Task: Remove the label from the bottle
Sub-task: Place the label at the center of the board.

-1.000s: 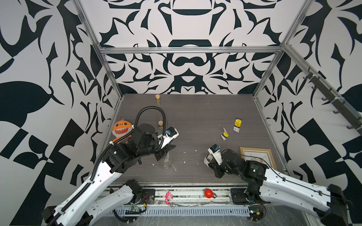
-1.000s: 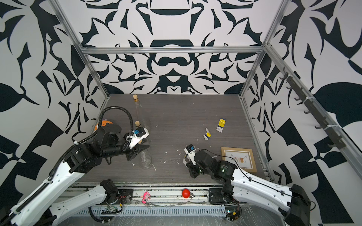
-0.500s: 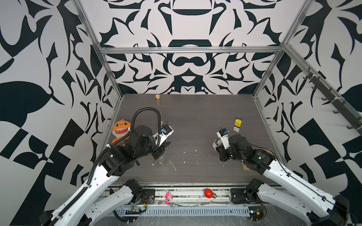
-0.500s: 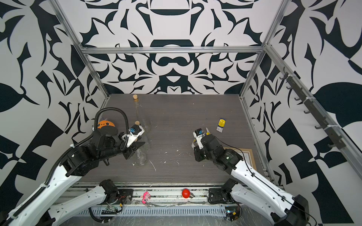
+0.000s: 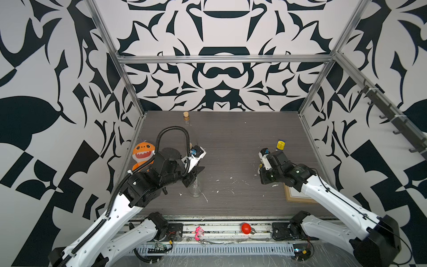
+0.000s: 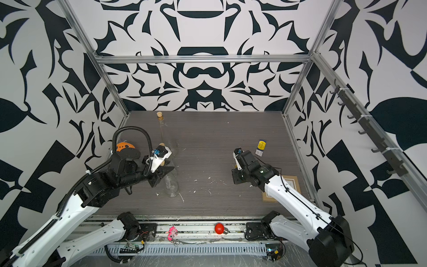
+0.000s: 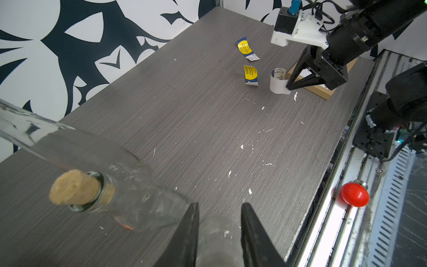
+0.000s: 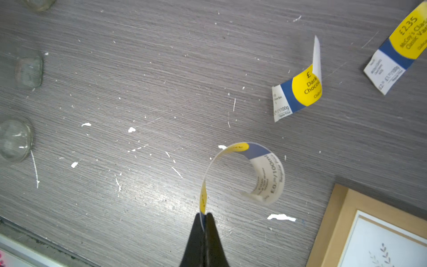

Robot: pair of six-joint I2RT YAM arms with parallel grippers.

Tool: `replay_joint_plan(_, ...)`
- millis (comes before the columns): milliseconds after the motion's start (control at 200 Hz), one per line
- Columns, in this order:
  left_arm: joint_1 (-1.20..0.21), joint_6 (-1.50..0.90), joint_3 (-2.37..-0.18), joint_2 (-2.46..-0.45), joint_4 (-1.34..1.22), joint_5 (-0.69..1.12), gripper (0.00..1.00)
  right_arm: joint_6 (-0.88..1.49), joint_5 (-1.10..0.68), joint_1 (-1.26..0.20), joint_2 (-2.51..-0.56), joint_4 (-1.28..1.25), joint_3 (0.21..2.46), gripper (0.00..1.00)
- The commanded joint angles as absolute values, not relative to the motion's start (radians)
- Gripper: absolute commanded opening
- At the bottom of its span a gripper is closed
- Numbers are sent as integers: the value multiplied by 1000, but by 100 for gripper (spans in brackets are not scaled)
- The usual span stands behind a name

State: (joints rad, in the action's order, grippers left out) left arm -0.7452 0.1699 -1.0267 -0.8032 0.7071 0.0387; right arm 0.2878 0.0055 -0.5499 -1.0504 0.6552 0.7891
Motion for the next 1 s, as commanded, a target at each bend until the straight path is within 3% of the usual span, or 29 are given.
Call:
replay_joint_plan(0,-739,151,-1005,-795,696,41,23,236,43,-547,-1091,653,864,0)
replay_joint_plan(185,-739,140,-989,-783,700,41,35,179,145,-544,-1210,665,973,0)
replay_joint_plan(275,-739,140,-983,-779,700,41,46,147,230,-538,-1274,691,1052,0)
replay_joint_plan(360,-739,140,-984,-781,700,37,61,118,263,-523,-1331,693,1120,0)
replay_joint_plan(530,-738,141,-975,-777,685,27,82,75,220,-458,-1489,701,1247,0)
replay_joint_plan(565,-738,142,-974,-775,681,25,100,69,214,-448,-1523,700,1270,0)
replay_joint_plan(820,-737,142,-980,-749,684,17,99,7,359,-399,-1845,836,1499,0)
replay_joint_plan(995,-736,136,-972,-712,673,9,99,-6,321,-379,-1981,863,1596,0)
